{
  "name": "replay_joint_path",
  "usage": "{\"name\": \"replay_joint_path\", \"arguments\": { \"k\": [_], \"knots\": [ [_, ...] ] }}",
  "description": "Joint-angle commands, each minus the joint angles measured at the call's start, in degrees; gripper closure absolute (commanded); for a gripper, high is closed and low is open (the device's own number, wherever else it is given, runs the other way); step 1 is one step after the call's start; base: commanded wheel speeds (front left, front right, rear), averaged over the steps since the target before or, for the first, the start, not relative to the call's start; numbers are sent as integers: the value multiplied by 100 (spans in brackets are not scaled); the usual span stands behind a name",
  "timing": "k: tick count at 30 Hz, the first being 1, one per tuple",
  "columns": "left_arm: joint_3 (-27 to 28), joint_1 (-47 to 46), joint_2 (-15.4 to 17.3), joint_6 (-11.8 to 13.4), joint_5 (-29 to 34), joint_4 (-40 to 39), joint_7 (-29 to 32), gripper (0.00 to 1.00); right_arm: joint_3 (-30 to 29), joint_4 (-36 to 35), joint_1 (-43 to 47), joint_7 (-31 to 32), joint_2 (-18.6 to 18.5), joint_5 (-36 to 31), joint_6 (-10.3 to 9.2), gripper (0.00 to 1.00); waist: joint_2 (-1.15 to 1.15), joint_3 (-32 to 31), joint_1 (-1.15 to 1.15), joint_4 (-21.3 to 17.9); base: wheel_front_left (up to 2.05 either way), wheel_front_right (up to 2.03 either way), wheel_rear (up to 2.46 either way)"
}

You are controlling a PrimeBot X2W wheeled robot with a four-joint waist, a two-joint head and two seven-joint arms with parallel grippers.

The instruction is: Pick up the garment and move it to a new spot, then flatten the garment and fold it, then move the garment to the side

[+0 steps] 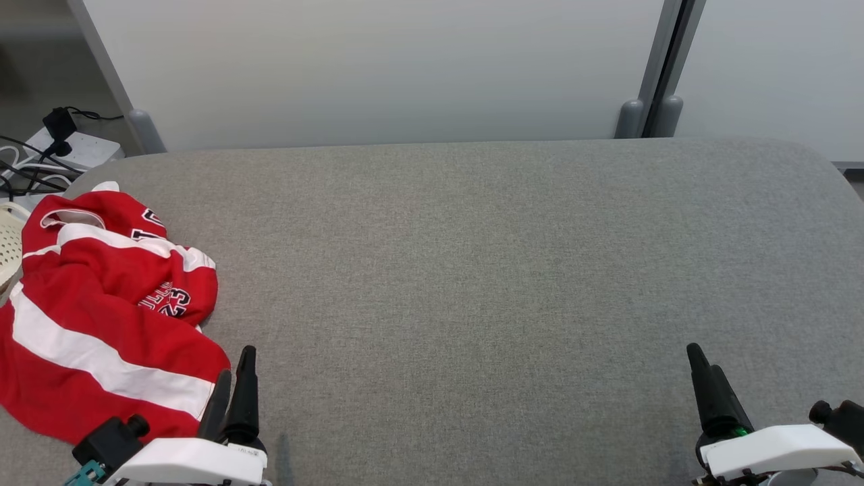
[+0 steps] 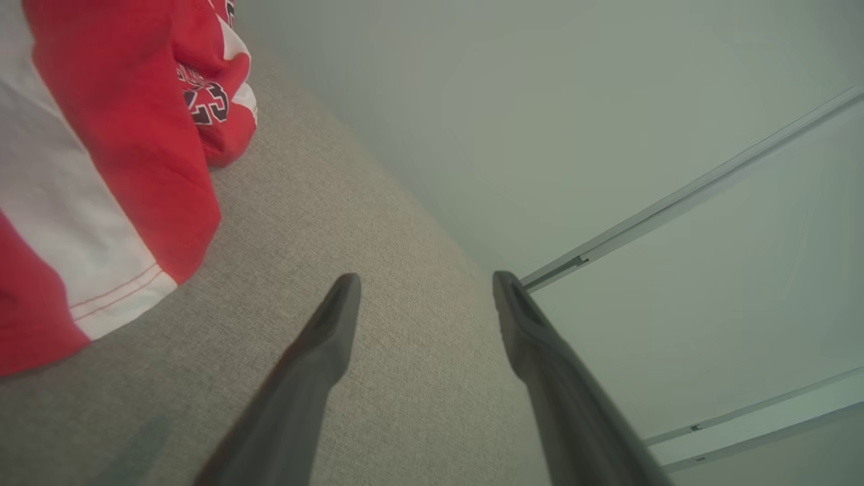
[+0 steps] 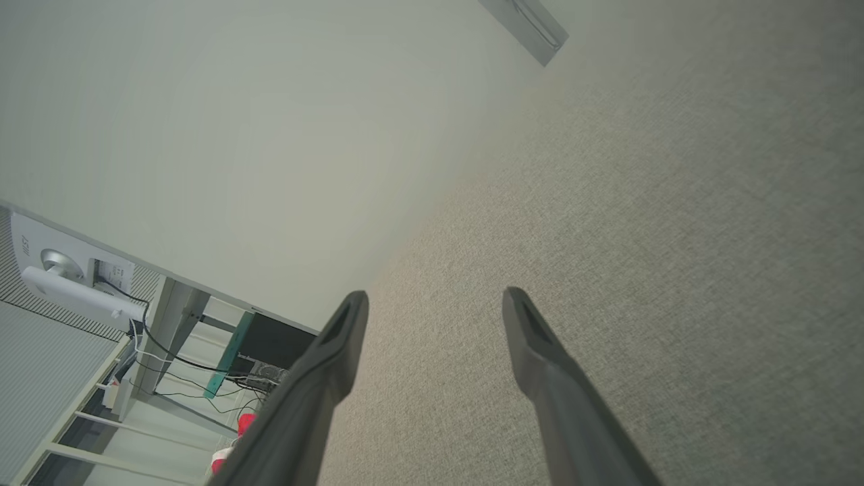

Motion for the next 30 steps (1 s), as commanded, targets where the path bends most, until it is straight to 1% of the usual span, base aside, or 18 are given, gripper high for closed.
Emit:
{"name": "replay_joint_path", "arguments": {
  "k": [1, 4, 13, 14, 20, 25, 30],
  "knots": [
    [54, -294, 78, 67, 192, -202, -63, 0, 81, -210, -266, -103, -59, -184, 4, 0, 0, -5, -1, -4, 0, 0, 0],
    [22, -304, 82, 115, 477, -250, -131, 0, 187, -228, -291, -170, -102, -442, 4, 0, 0, -20, -1, -12, 0, 0, 0],
    [-73, -323, 93, 201, 1129, -323, -283, 0, 219, -338, -326, -322, -119, -1102, 5, 0, 0, -49, -1, -5, 0, 0, 0],
    [-73, -323, 93, 201, 1129, -323, -283, 0, 219, -338, -326, -322, -119, -1102, 5, 0, 0, -49, -1, -5, 0, 0, 0],
    [-128, -346, 100, 245, 1628, -406, -384, 0, 239, -407, -348, -423, -116, -1468, 5, 0, 0, -63, -1, -5, 0, 0, 0],
    [-171, -350, 105, 255, 1961, -473, -468, 0, 331, -424, -359, -506, -112, -1604, 6, 0, 0, -88, -1, -3, 0, 0, 0],
    [-214, -351, 111, 264, 2286, -487, -552, 0, 367, -404, -373, -590, -119, -2016, 6, 0, 0, -109, -1, -7, 0, 0, 0]
  ]
}}
